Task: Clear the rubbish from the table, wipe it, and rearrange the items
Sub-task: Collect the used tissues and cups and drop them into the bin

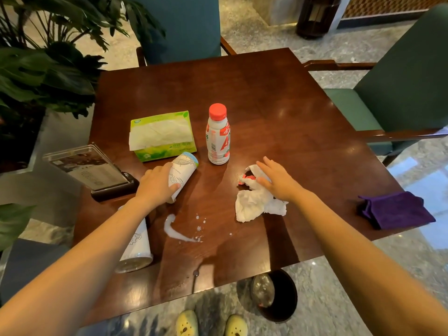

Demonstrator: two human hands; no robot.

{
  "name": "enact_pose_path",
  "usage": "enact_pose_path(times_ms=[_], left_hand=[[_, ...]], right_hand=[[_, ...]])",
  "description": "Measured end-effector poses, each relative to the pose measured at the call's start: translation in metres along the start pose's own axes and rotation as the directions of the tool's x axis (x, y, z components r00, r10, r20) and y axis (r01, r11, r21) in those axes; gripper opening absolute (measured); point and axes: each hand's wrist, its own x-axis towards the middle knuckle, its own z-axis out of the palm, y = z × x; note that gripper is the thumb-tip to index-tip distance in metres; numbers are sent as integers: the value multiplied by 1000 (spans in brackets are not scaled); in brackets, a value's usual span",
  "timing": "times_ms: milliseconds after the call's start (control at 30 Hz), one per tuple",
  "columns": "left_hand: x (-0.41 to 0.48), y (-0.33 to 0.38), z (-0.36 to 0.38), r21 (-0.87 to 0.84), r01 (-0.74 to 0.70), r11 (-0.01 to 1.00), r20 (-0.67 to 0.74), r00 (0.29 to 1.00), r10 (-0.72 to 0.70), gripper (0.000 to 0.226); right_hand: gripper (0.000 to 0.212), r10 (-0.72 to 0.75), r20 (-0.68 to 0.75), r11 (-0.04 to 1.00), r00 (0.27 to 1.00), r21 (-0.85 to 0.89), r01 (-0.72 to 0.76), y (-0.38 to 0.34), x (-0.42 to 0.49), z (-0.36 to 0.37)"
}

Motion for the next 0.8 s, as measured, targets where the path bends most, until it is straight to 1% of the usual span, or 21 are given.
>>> enact_pose_path(times_ms=[33, 100, 133, 200, 267, 333, 433, 533, 600, 633, 700, 733, 800], left_hand=[[0, 0, 0, 3, 1, 1000, 0, 1000, -1, 69], [0, 1, 1, 6, 0, 1000, -2, 1000, 0, 69], [0, 1, 1, 6, -2, 1000, -2, 1000, 2, 69], [0, 1, 1, 12, -1, 1000, -4, 1000, 1, 69], [0, 2, 1, 17, 3, 1000, -9, 1000, -2, 69], [0, 2, 1, 14, 2, 1000, -11, 1000, -2, 68], [-1, 2, 1, 2, 3, 1000, -13, 1000, -3, 68], [-1, 2, -1, -3, 6, 1000, -4, 1000, -6, 68], [-2, 3, -2, -6, 7, 1000, -1, 1000, -7, 68], [-3, 3, -2, -6, 8, 1000, -2, 1000, -8, 68], [-4, 4, -2, 0, 10, 1000, -6, 1000, -10, 68], [-5, 4, -2, 5, 10, 1000, -6, 1000, -10, 68], [-5, 4, -2, 10, 7, 1000, -9, 1000, -7, 68]], right_hand=[[50, 18, -4, 999, 1000, 38, -18, 3, 10, 0], [40, 71, -63, 991, 996, 121, -63, 6, 27, -5], [37, 91, -85, 989, 992, 125, -80, 7, 35, -8], [36, 103, -65, 993, 993, 60, -100, 7, 49, -14], [36, 115, 19, 993, 993, -28, -114, 8, 59, -15], [29, 134, 45, 988, 990, -88, -130, 11, 66, -10], [24, 128, -38, 991, 991, -36, -130, 11, 66, -5], [22, 101, -148, 991, 984, 97, -87, 4, 50, -15], [22, 82, -204, 987, 976, 153, -51, 5, 35, -19], [21, 67, -198, 984, 978, 175, -31, 4, 24, -20], [24, -7, -114, 977, 994, 212, 32, 3, 2, -19], [28, -68, -43, 976, 997, 203, 75, 2, -9, -15], [41, -162, 105, 982, 981, 110, 151, -2, -25, -5]])
